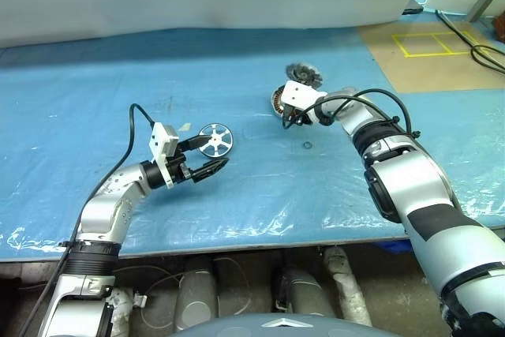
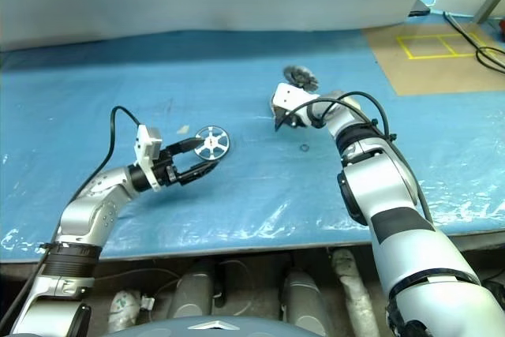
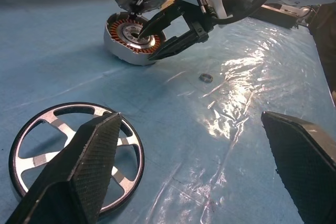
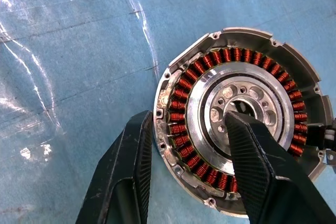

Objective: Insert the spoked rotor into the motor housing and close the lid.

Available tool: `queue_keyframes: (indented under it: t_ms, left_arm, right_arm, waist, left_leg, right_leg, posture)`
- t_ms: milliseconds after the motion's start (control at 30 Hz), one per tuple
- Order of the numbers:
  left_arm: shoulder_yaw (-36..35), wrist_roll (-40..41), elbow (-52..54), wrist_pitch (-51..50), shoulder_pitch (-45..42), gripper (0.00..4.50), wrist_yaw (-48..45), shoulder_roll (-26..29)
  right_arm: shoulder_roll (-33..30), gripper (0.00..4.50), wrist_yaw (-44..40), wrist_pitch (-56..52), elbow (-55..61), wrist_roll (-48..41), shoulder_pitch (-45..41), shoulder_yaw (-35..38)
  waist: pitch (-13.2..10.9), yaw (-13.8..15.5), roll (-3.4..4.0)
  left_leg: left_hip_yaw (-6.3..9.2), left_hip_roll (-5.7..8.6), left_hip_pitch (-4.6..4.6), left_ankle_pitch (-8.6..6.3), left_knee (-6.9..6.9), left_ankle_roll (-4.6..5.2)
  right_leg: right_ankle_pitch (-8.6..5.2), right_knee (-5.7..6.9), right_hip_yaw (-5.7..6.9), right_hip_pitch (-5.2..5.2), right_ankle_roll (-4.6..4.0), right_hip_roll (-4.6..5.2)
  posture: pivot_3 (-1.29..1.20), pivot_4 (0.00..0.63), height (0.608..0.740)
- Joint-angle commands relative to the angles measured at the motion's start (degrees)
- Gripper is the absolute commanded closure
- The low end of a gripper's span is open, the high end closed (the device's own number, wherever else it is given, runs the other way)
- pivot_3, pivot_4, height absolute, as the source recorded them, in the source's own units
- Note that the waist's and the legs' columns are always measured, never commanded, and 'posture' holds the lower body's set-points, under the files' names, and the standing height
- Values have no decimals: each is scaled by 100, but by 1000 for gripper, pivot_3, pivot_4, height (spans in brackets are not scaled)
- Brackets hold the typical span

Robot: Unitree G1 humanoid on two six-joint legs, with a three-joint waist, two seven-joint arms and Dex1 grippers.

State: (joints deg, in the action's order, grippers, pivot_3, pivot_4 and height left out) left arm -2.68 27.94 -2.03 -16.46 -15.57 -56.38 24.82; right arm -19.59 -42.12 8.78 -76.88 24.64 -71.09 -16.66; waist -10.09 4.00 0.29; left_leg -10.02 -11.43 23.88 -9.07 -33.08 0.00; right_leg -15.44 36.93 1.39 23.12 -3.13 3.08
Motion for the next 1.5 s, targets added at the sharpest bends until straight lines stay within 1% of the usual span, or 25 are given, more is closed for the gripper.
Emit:
queue_keyframes:
  t_ms: [33,133,333,467,567,667,733,900,1067,1100,1267,1367,1500]
  left_arm:
    - [-36,35,161,48,-4,0,4,18]
    - [-28,26,133,60,-12,0,-4,21]
    - [-16,19,71,88,-58,0,-25,7]
    - [-56,58,52,74,-76,0,-55,28]
    - [-93,75,9,75,-111,0,-72,35]
    - [-186,124,-44,87,-165,0,-74,46]
    - [-226,126,-67,115,-149,0,-87,60]
    - [-269,144,29,123,3,0,-98,64]
    - [-263,159,109,90,108,0,-88,69]
    - [-259,170,128,67,119,0,-94,79]
    - [-216,183,115,-3,65,0,-140,100]
    - [-175,159,30,-8,-34,0,-183,86]
    - [-113,132,-92,-5,-204,0,-228,42]
  right_arm:
    - [-82,2722,-250,20,-31,79,124,-90]
    - [-96,2722,-346,47,-12,56,121,-85]
    - [-88,2723,-1275,259,159,-222,9,58]
    - [-16,2723,-2516,544,524,-495,63,60]
    - [84,2723,-3142,527,891,-706,162,85]
    - [137,2723,-3762,524,1692,-828,479,-80]
    - [138,2723,-4121,226,2379,-940,775,-184]
    - [-317,2723,-4841,-490,4333,-988,1806,-645]
    - [-729,2723,-5028,-1420,5713,-1180,2404,-902]
    - [-808,2723,-5033,-1641,5955,-1237,2491,-931]
    - [-1127,2723,-4996,-2512,6839,-1452,2770,-1038]
    - [-1166,2723,-4869,-3031,7066,-1545,2800,-1097]
    - [-1197,2723,-4632,-3038,7021,-1522,2805,-1176]
  waist:
    - [0,0,0]
    - [0,0,0]
    - [0,-9,0]
    - [0,-36,0]
    - [0,-64,0]
    - [0,-65,0]
    - [0,-56,0]
    - [2,1,-3]
    - [2,25,-4]
    - [2,26,-4]
    - [2,28,-4]
    - [2,23,-4]
    - [2,23,-4]
  left_leg:
    - [0,0,0,0,0,0]
    - [0,0,1,0,0,0]
    - [0,-2,1,0,2,0]
    - [0,-4,2,0,2,2]
    - [1,-9,2,10,2,19]
    - [2,-10,8,11,2,22]
    - [2,-10,11,11,0,23]
    - [3,-9,10,11,1,24]
    - [5,-6,-10,9,1,20]
    - [5,-6,-18,1,3,7]
    - [3,-5,-61,-2,14,2]
    - [2,-3,-70,-2,20,2]
    - [2,-3,-71,-1,22,2]
  right_leg:
    - [0,0,0,0,0,0]
    - [0,-1,0,0,0,0]
    - [0,-2,1,1,0,-1]
    - [0,-1,1,2,0,-2]
    - [0,0,1,4,-1,-6]
    - [0,0,3,8,-1,-6]
    - [0,-1,3,9,-1,-6]
    - [0,-2,5,7,0,-6]
    - [0,-7,4,-15,1,-4]
    - [0,-7,3,-22,1,-4]
    - [-1,-16,-4,-62,2,-4]
    - [-2,-21,-7,-70,2,-4]
    - [-2,-21,-7,-70,2,-4]
  posture:
    - [0,150,740]
    - [0,150,740]
    - [0,150,740]
    - [0,150,740]
    - [0,150,740]
    - [0,150,740]
    - [0,150,740]
    - [0,150,740]
    - [0,150,740]
    - [0,150,740]
    - [0,150,740]
    - [0,150,740]
    - [0,150,740]
